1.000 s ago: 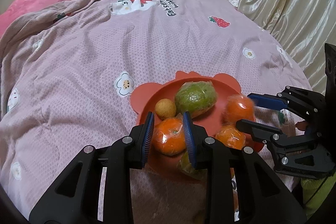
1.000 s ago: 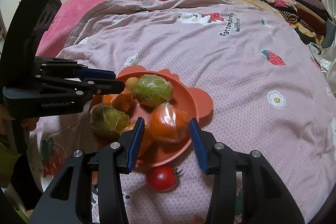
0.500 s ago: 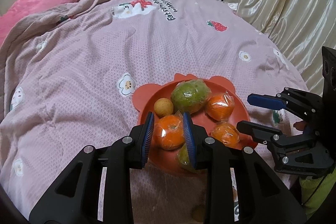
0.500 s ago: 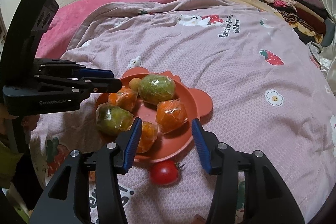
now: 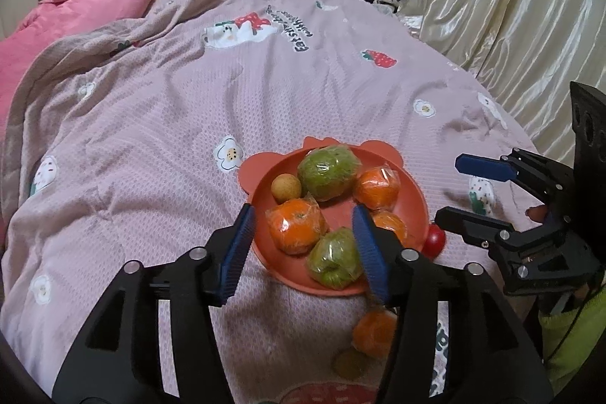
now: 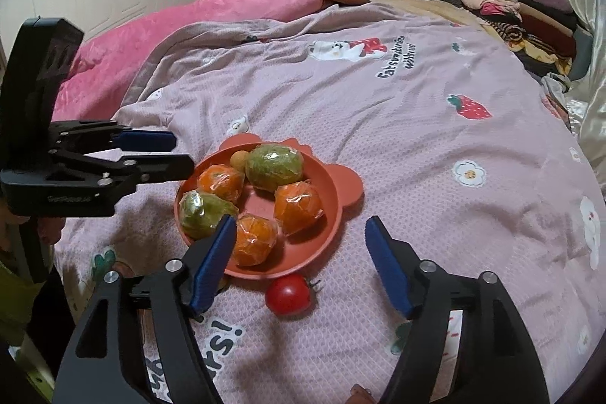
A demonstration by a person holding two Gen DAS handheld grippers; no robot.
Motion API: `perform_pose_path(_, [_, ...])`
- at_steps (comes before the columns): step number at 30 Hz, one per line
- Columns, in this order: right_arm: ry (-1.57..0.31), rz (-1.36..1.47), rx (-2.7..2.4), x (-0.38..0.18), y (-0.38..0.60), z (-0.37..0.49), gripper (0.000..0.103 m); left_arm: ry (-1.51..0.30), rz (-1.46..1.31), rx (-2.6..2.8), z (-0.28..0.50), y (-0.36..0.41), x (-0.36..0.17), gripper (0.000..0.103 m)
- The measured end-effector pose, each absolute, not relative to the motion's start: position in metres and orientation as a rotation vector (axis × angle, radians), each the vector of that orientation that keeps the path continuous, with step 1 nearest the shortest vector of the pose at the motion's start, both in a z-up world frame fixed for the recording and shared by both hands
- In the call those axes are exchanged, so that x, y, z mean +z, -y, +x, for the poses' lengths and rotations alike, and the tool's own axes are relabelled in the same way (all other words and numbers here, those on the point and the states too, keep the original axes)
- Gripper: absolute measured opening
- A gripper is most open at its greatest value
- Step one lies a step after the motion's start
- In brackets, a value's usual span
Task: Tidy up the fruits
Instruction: 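Withdraw both open tools from the plate toward the remaining fruits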
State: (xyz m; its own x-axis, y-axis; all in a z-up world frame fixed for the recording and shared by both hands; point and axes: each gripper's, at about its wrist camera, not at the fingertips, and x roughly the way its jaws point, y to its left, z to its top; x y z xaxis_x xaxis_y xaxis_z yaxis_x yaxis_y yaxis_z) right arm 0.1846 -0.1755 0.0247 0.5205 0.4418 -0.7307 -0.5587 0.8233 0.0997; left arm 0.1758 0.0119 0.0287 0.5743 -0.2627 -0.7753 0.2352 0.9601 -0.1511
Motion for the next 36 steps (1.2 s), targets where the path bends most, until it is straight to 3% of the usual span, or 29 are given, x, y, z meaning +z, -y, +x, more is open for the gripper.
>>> perform_pose_path(16, [-0.785,-0.111,0.558,0.049,0.195,0.161,0.093,-0.850,-0.023,-0.280,0.138,-0.012,0.051,0.067])
perform_pose_path(19, [-0.782,-0.106,0.545,0.052,0.197,0.157,0.094,-0.839,-0.030,-0.272,0.131,-0.013,0.054,0.073])
perform_pose_path(36, [-0.734,-0.116,0.542,0.076,0.198,0.124,0.095,-0.806,-0.024,-0.255,0.090,-0.022,0.065,0.078])
